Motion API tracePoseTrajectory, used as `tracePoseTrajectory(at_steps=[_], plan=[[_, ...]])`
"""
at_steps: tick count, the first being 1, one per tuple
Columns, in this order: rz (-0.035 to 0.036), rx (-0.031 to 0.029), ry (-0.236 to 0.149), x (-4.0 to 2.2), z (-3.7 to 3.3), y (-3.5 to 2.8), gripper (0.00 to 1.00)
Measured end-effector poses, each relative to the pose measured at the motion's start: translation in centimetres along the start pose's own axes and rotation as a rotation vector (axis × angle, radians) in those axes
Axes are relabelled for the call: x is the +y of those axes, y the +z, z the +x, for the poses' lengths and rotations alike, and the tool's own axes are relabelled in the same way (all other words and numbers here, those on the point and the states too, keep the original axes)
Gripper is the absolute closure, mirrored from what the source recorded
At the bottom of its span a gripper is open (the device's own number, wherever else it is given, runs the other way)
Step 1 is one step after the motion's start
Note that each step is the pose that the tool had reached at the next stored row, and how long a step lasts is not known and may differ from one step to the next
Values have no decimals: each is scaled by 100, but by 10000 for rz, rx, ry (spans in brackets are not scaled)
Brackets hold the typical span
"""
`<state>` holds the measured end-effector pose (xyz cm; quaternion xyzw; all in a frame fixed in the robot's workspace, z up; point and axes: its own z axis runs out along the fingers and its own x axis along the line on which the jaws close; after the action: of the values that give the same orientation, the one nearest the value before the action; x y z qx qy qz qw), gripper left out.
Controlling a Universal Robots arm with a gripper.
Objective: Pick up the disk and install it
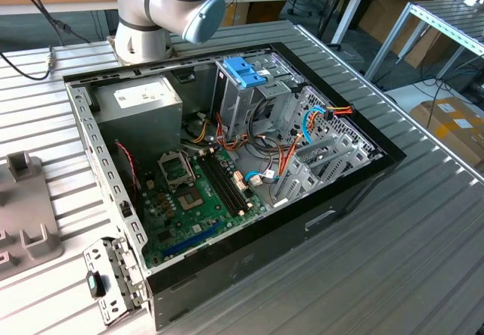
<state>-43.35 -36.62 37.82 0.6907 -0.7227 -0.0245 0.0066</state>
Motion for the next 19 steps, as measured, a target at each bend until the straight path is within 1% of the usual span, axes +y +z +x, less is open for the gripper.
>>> tracePoseTrajectory(at_steps=[7, 12, 19], plan=[[2, -1, 9, 4, -89, 17, 58], [6, -8, 148, 13, -151, 30, 58], [5, -8, 153, 16, -159, 34, 58]])
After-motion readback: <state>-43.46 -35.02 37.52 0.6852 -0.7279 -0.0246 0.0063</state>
